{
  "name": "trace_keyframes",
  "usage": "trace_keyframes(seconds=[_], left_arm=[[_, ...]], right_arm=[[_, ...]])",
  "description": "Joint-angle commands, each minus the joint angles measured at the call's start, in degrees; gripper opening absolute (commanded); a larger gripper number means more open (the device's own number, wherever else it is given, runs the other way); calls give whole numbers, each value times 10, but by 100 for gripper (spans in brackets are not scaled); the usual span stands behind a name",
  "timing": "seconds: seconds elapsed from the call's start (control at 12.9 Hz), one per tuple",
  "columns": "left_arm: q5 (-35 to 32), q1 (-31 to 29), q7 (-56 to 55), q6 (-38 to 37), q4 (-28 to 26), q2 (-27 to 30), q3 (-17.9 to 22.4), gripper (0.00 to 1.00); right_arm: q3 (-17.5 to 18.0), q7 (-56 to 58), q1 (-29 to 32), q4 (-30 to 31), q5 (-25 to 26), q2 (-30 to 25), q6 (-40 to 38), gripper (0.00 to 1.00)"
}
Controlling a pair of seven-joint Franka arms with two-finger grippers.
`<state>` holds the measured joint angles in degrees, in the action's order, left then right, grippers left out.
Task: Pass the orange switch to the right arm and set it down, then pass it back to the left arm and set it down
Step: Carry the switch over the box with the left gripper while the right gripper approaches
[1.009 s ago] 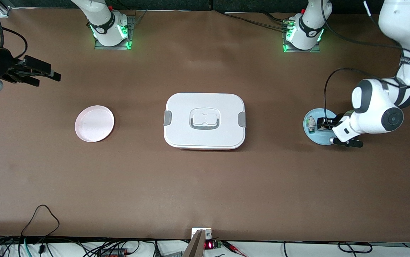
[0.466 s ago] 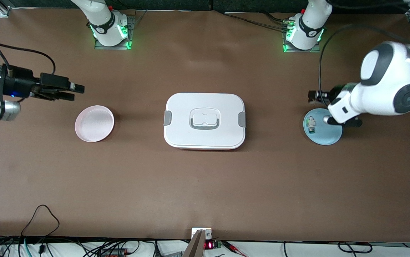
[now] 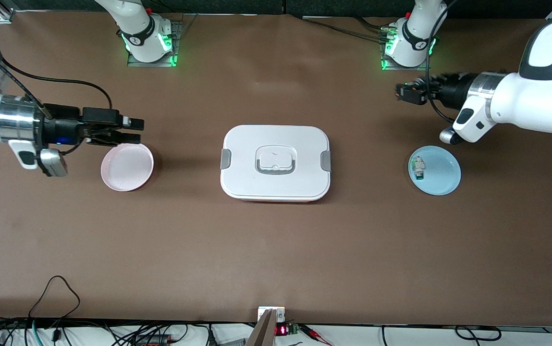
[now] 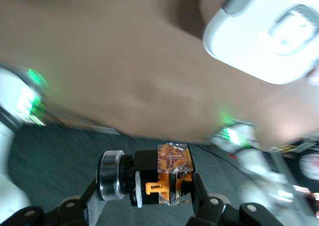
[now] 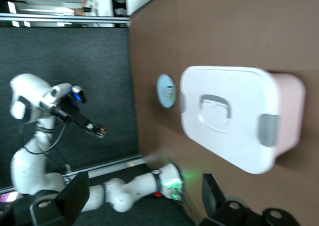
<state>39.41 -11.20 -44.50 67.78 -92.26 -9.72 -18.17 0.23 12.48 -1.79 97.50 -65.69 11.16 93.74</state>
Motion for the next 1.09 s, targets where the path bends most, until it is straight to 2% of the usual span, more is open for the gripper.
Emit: trace_keyframes(seconds=[0.0, 0.16, 0.39, 0.54, 0.78, 1.01], left_arm=[[135, 1, -147, 2, 29, -14, -33, 17], [223, 6, -254, 77, 29, -15, -61, 17], [287, 28, -327, 206, 29, -34, -116, 15], [340, 57, -349, 282, 29, -55, -122, 11], [399, 93, -353, 369, 30, -84, -122, 9], [408, 135, -358, 427, 59, -110, -121, 9]], right_arm=[[0, 24, -20, 21, -44, -8, 25, 100], [1, 60, -29, 47, -73, -9, 30, 100], [8, 153, -34, 88, -140, -9, 34, 100], [20, 166, -36, 90, -171, -9, 38, 100], [22, 170, -42, 90, -178, -10, 41, 100], [25, 173, -93, 110, -250, -27, 43, 100]])
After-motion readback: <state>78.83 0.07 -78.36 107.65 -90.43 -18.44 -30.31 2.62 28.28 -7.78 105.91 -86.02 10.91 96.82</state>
